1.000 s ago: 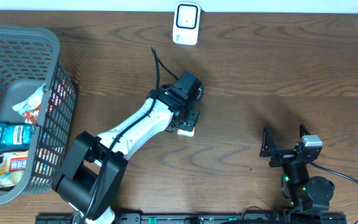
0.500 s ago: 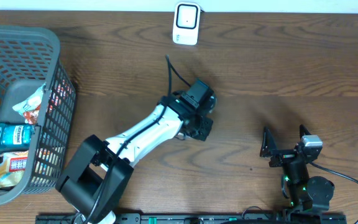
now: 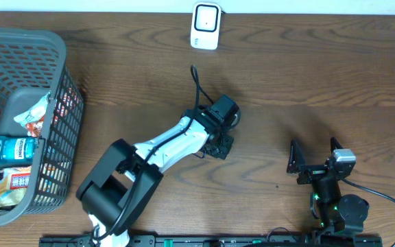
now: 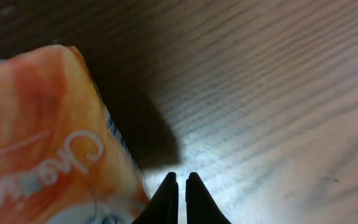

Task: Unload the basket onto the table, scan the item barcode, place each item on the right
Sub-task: 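Carry the orange packet to the table center and release it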

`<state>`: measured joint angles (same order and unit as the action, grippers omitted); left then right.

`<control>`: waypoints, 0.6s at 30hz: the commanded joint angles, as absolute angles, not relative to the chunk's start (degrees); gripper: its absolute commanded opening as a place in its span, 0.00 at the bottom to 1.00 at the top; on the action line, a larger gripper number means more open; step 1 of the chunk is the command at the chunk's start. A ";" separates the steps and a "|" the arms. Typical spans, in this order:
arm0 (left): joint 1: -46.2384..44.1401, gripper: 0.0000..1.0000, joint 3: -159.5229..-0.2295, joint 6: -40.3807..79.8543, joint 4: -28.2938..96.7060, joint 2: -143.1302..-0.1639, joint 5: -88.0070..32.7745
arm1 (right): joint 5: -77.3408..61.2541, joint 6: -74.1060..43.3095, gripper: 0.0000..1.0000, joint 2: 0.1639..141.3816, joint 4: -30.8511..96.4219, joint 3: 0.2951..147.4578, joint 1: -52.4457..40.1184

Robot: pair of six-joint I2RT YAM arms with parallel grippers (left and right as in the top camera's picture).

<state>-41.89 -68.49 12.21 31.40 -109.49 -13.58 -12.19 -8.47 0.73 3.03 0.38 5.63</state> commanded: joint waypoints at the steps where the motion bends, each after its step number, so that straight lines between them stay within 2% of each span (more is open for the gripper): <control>1: -41.87 0.08 -67.66 12.67 31.16 -112.14 -11.97 | -12.16 -7.84 0.99 0.64 3.27 0.34 5.26; 5: -41.80 0.08 -67.66 18.06 31.66 -112.73 -6.98 | -12.16 -7.84 0.99 0.64 3.27 0.34 5.26; 18: -41.80 0.08 -67.75 21.37 34.22 -110.78 0.71 | -12.16 -7.84 0.99 0.64 3.27 0.34 5.26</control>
